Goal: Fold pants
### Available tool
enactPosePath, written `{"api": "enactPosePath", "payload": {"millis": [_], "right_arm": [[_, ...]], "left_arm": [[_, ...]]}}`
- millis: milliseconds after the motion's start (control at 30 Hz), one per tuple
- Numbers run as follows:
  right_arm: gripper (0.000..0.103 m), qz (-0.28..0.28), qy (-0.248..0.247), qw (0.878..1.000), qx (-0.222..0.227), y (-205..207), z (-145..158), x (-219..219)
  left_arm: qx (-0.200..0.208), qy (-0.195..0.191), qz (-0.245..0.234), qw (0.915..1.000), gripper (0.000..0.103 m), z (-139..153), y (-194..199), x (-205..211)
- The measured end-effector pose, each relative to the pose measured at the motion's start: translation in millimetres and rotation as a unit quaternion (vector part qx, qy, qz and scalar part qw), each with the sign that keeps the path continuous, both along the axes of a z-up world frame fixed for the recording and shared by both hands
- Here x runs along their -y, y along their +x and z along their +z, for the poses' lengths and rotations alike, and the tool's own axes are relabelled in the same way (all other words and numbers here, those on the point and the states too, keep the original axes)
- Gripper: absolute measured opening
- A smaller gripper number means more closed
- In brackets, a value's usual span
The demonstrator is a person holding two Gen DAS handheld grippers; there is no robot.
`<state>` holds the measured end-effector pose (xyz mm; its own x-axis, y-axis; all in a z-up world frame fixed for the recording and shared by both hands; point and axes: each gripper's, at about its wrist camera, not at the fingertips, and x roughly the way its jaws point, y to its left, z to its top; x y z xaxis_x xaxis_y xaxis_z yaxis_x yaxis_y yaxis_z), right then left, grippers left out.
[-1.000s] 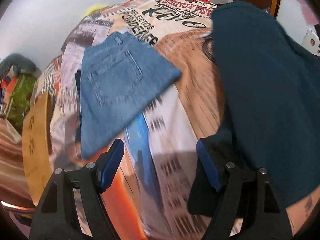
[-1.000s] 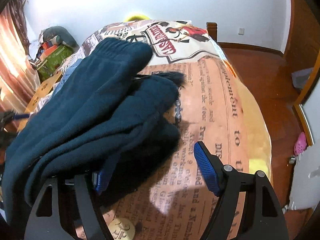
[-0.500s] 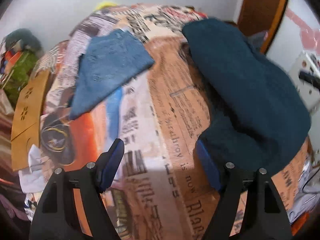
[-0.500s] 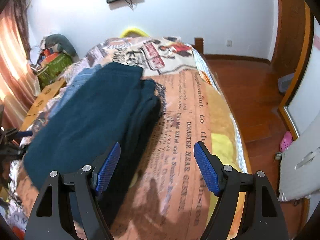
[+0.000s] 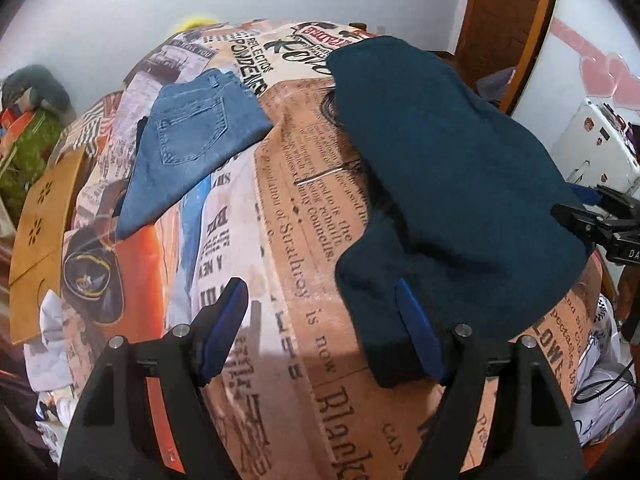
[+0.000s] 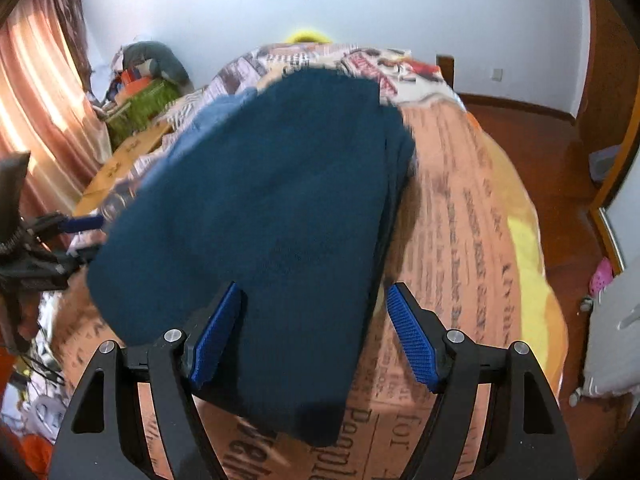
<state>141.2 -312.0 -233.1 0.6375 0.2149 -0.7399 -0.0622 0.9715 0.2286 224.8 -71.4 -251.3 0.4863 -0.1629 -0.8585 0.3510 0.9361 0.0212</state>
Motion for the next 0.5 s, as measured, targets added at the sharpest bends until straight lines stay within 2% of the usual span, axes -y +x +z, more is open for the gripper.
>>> {"api": "enactPosePath", "payload": {"millis": [67,100,167,200,267,400,500], "right_arm": [[0.069,-0.006,0.009,1.0,0.003,-4,1,6],[0.067,-0.009,0.004,1.0,0.004,-6,3,9],[0.06,-0.012,-0.011,1.0,0.007,-11,9,12],[0.058,-0.014,-0.018,1.0,0.009,-13,12,11],[0.056,-0.017,-0.027,0.999,0.016,-16,20,16],[0.056,-0.026,-0.024,0.999,0.04,-12,37,29],[0.056,-0.027,-0.024,0.998,0.06,2,48,35]], "left_arm": [[0.019,0.047,-0.003,0.9987,0.076,0,-4,0],[0.02,0.079,-0.001,0.9967,0.07,-3,-4,-1],[-0.005,0.095,0.001,0.9955,0.055,-11,0,-9],[-0.019,0.083,0.004,0.9964,0.053,-10,3,-14],[-0.017,0.055,0.014,0.9982,0.053,-1,9,-23],[0.02,-0.003,0.012,0.9997,0.054,37,29,-21],[0.046,-0.023,-0.005,0.9987,0.058,59,52,-4]]}}
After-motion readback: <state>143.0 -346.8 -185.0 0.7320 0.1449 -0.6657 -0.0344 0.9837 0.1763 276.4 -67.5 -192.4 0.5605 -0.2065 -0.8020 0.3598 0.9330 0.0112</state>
